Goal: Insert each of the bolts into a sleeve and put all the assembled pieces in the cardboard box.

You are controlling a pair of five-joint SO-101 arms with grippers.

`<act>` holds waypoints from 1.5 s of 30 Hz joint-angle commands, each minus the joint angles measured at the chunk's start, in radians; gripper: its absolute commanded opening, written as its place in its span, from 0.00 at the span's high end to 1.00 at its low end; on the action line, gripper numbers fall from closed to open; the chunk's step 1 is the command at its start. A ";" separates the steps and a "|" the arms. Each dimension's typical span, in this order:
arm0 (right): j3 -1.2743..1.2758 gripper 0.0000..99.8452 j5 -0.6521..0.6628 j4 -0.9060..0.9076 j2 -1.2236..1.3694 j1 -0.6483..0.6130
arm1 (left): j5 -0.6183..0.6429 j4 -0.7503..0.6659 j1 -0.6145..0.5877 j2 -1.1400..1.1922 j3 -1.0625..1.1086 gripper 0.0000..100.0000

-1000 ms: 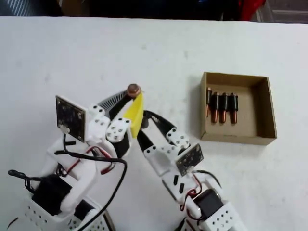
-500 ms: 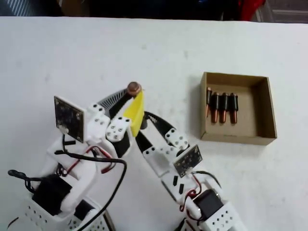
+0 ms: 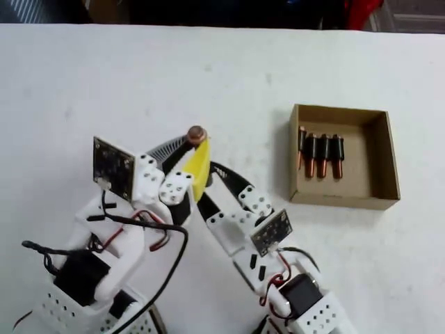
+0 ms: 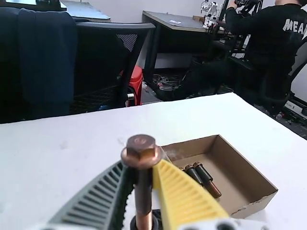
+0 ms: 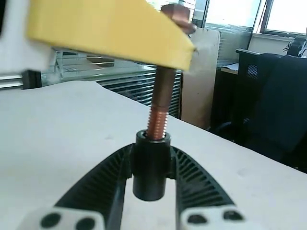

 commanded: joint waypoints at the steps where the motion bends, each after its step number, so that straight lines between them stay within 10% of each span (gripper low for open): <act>1: 0.009 0.98 0.012 -0.022 -0.012 -0.007 | 0.005 -0.002 0.008 -0.016 0.002 0.98; 45: 0.009 0.98 0.011 -0.021 -0.012 0.021 | 0.006 0.023 0.008 -0.018 0.132 0.98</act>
